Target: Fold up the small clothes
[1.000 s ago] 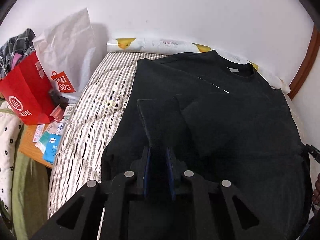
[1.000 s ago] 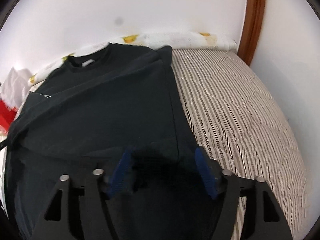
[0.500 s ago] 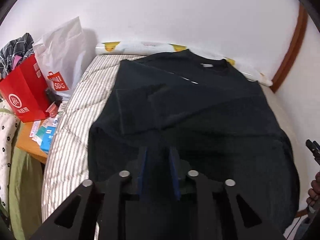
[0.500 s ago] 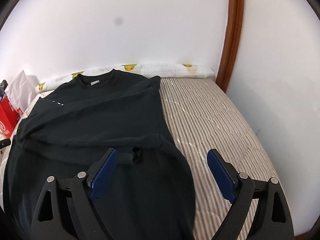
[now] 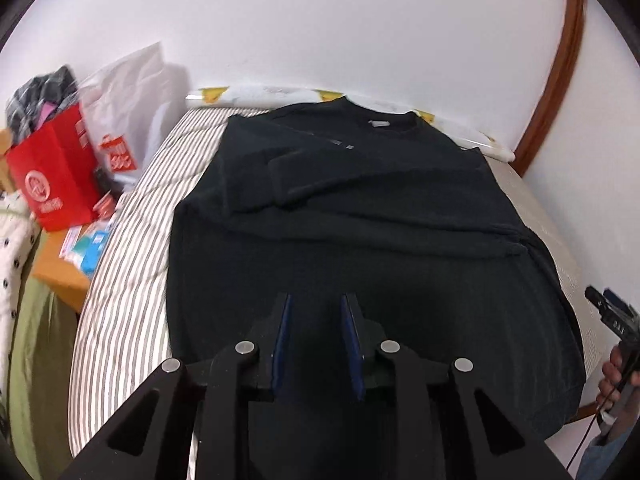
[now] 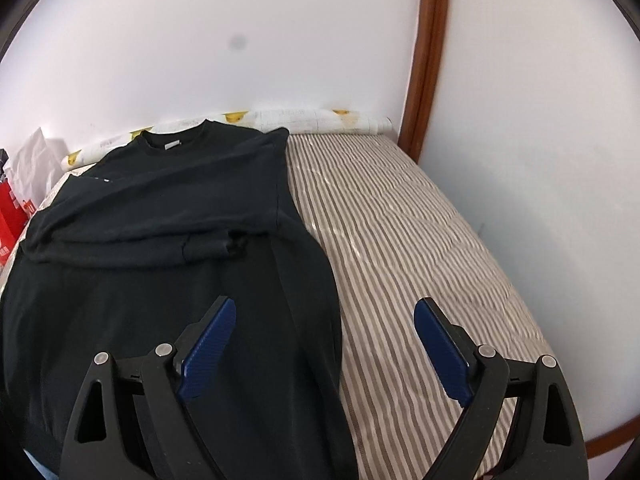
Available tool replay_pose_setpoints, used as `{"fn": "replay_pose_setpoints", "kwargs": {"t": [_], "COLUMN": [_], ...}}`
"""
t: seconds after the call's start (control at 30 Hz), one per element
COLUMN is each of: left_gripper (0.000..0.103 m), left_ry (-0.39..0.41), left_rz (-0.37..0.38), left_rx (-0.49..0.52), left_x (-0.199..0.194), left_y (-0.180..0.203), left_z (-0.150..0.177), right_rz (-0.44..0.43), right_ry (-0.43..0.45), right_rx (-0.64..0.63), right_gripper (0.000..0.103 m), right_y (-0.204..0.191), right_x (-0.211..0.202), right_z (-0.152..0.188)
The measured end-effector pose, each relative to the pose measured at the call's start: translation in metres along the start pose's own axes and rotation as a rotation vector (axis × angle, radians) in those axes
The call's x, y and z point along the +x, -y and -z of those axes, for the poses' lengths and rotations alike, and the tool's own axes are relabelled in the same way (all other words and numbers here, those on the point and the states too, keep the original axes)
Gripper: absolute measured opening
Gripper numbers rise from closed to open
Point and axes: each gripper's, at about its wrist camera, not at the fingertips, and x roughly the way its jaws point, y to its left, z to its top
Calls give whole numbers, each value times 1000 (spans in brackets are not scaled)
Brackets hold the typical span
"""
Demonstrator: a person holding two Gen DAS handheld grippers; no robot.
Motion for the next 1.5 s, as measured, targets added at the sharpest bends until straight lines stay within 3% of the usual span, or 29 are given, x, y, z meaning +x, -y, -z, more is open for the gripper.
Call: {"fn": "replay_pose_setpoints", "kwargs": {"t": [0.23,0.37,0.63,0.9,1.37,1.5], "left_gripper": [24,30,32,32,32,32], "left_ry": [-39,-72,-32,-20,31,24], "left_rz": [-20,-33,-26,-24,-21,-59], "left_rx": [-53,-78,-69,-60,-108,-101], "left_x": [-7,-7,-12,-10,-22,-21], "left_y": [-33,-50,-60,-56,-65,-68], "left_z": [42,65,91,105,119,123], "right_rz": [-73,-80,-145,-148,-121,-116], "right_ry": [-89,-104,-171,-141,-117,-108], "right_rx": [41,18,40,28,29,30], "right_gripper": [87,82,56,44,44,44], "right_y": [20,21,20,7,4,4], "right_x": [-4,-7,4,5,2,1], "right_z": [36,58,91,101,104,105]}}
